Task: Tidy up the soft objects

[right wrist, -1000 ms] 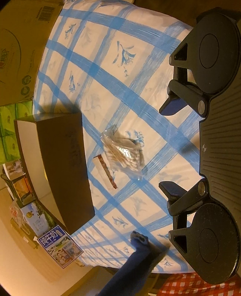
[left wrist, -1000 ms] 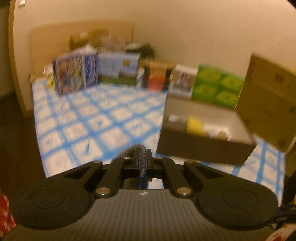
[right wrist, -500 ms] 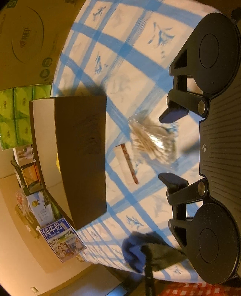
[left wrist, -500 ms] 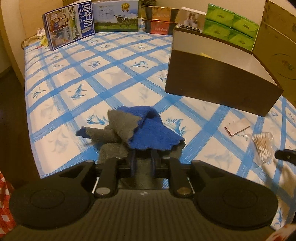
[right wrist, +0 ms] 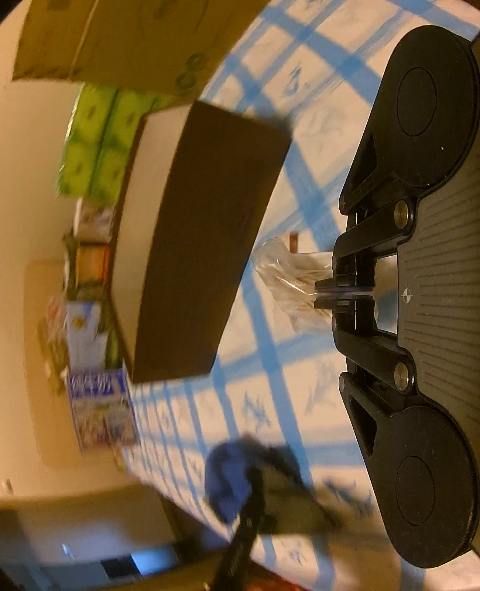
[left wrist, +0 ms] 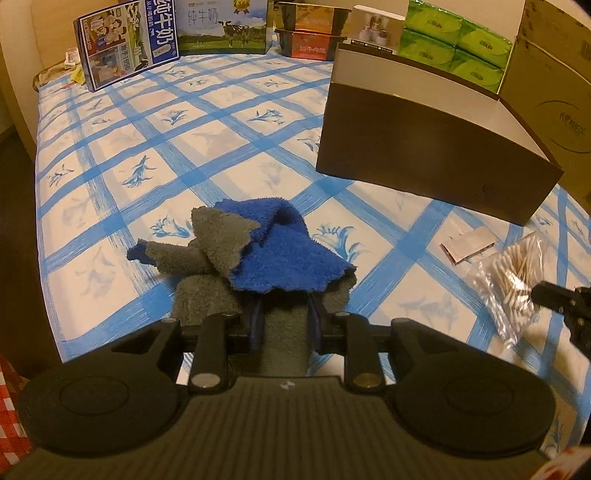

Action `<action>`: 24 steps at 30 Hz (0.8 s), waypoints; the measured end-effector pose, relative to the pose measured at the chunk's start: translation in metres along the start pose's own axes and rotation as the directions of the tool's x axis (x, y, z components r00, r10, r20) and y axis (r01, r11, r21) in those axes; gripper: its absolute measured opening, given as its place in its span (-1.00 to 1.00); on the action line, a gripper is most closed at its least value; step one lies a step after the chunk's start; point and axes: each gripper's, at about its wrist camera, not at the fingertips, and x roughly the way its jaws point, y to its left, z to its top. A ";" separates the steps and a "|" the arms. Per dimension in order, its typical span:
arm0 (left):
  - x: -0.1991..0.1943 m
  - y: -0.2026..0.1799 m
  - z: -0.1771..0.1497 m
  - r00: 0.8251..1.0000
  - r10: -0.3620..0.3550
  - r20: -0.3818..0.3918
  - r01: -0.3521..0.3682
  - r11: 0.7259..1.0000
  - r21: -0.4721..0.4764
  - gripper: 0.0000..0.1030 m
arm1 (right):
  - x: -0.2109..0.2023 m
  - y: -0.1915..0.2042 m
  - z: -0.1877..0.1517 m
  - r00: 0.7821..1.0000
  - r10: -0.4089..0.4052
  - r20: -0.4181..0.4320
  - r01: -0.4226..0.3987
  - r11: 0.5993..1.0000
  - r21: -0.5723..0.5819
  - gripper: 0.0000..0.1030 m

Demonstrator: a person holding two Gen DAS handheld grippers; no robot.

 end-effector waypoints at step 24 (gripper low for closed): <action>-0.002 0.034 -0.013 0.999 0.041 0.019 -0.040 0.998 -0.046 0.17 | 0.005 -0.049 -0.004 0.988 -0.059 -0.140 0.088 0.973 0.211 -0.69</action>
